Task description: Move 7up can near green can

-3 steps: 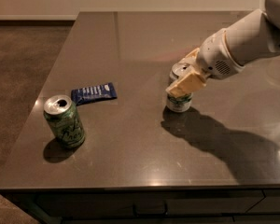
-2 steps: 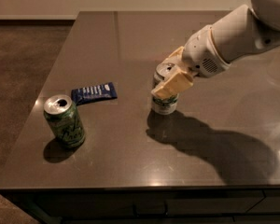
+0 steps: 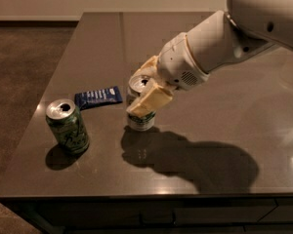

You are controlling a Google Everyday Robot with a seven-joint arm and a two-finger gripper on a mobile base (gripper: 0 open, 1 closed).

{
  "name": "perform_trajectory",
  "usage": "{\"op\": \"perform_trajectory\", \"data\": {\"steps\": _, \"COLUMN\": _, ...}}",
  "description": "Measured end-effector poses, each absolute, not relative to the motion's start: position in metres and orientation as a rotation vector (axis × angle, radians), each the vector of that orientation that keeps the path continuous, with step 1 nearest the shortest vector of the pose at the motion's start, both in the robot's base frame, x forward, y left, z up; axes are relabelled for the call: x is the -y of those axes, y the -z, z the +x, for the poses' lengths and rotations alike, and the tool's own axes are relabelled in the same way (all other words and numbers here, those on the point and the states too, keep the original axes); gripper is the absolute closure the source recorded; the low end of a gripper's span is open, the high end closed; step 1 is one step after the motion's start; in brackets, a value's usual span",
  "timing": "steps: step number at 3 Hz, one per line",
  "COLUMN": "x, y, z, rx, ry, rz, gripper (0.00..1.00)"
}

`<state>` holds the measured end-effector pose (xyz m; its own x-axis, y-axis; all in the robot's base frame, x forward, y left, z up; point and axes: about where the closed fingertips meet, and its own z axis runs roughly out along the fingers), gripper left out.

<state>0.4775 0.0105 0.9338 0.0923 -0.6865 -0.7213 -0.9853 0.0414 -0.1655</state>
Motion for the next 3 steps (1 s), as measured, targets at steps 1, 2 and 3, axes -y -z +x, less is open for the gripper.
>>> {"op": "perform_trajectory", "data": {"steps": 1, "x": -0.039, "y": -0.925, "z": 0.461, "rx": -1.591, "ry": -0.594, "rz": -1.791, "gripper": 1.0}}
{"op": "perform_trajectory", "data": {"steps": 2, "x": -0.059, "y": -0.918, "z": 0.449, "rx": -1.55, "ry": -0.616, "rz": -1.847, "gripper": 1.0}}
{"op": "perform_trajectory", "data": {"steps": 3, "x": -0.075, "y": -0.912, "z": 0.44, "rx": -1.524, "ry": -0.627, "rz": -1.89, "gripper": 1.0}}
